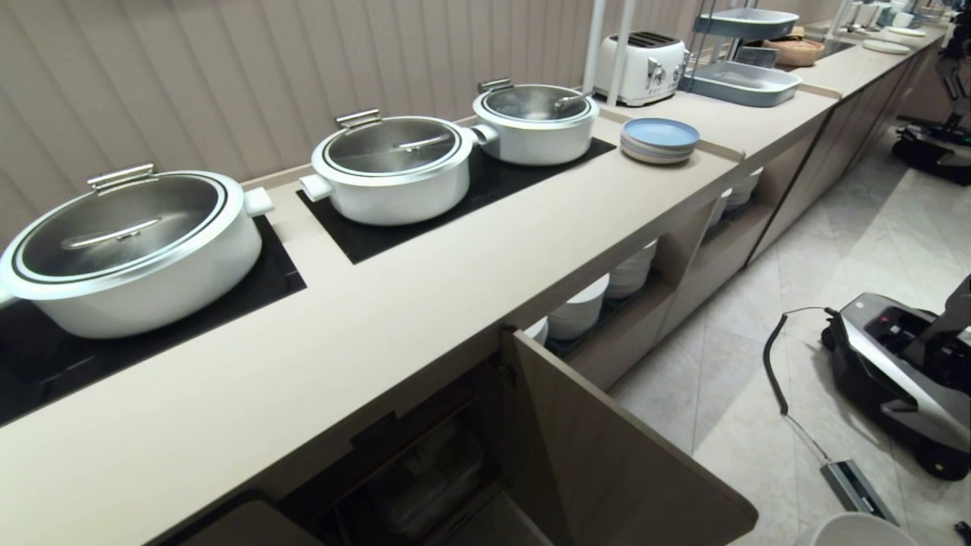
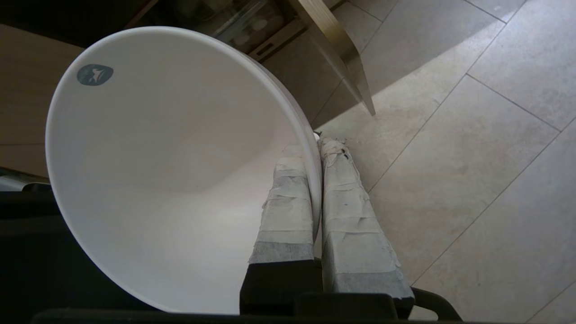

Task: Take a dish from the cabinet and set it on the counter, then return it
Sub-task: Place it on the table

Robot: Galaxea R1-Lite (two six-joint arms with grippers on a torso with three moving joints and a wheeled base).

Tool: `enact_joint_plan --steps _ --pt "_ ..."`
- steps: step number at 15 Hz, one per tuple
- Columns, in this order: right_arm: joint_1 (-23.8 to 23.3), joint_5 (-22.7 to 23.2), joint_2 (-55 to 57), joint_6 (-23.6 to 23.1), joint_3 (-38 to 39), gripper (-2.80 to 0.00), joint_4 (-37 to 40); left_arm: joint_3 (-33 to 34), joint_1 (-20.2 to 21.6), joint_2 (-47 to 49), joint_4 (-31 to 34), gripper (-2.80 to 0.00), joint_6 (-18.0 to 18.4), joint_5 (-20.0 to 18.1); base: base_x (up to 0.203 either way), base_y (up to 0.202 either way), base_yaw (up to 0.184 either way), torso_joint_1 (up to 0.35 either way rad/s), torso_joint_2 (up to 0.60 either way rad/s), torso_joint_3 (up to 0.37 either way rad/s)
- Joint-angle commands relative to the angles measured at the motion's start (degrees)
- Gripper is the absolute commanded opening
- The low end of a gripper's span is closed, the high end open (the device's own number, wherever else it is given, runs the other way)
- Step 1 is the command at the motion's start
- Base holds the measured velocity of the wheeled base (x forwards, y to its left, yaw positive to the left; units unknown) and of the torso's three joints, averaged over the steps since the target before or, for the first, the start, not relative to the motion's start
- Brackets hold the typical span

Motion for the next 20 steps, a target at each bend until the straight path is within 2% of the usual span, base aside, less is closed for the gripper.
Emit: enact_joint_plan --steps 1,20 --pt "0.0 0.1 0.2 0.0 0.0 -2.80 0.1 0.0 0.0 0.0 0.0 -2.80 0.0 0.0 0.000 0.000 0.000 0.000 0.00 0.000" --pt "-0.6 2.2 -0.1 -0.1 -0.1 -2.80 0.1 -0.1 0.0 0.0 0.0 -2.80 0.0 0.0 0.000 0.000 0.000 0.000 0.00 0.000"
